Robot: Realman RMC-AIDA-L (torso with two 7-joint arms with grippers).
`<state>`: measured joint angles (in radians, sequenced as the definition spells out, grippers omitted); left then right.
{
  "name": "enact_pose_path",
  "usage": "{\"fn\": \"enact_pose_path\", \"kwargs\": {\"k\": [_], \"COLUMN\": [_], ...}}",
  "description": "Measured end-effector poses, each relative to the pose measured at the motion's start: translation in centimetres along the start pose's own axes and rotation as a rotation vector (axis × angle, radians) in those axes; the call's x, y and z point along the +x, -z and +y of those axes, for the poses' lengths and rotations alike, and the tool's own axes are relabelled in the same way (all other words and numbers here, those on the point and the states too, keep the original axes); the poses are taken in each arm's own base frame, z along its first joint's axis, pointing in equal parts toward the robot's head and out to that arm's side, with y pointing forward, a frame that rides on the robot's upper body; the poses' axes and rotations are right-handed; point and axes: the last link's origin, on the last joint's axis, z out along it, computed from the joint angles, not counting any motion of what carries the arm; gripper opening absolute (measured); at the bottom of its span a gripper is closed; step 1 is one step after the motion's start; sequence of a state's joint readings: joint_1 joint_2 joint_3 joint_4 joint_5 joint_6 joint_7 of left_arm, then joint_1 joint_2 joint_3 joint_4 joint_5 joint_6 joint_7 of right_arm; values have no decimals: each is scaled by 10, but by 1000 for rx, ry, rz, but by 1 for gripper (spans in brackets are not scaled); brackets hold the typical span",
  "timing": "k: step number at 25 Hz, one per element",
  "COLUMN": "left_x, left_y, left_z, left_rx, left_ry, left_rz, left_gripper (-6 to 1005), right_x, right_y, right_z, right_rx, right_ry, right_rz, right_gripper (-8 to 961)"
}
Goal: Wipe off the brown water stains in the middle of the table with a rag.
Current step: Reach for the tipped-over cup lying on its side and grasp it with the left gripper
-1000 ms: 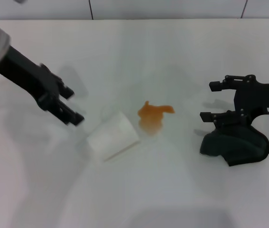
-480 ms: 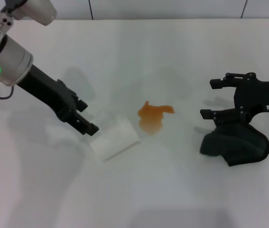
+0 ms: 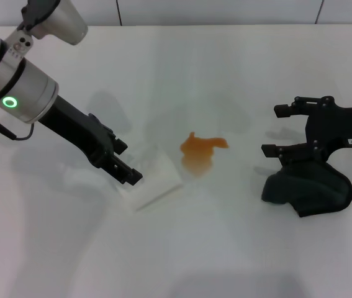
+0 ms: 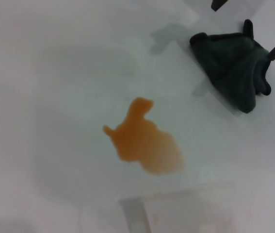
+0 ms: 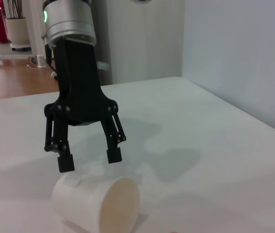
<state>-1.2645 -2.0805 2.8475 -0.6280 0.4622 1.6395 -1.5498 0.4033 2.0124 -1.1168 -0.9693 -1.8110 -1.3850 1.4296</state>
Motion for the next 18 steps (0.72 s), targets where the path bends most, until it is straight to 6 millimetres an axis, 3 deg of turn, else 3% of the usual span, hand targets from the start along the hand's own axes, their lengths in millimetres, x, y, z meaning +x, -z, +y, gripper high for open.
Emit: {"fn": "enact_pose_path", "kwargs": {"k": [18], "left_x": [-2], "left_y": [-23], "left_z": [-3], "left_rx": [14], "left_ry": [-25], "left_rz": [-17], "left_gripper": [809], "right_x": [2], "right_y": [-1], "right_z": [2], "right_rx": [-9], "right_ry": [0], "right_rz": [6], "right_gripper": [871]}}
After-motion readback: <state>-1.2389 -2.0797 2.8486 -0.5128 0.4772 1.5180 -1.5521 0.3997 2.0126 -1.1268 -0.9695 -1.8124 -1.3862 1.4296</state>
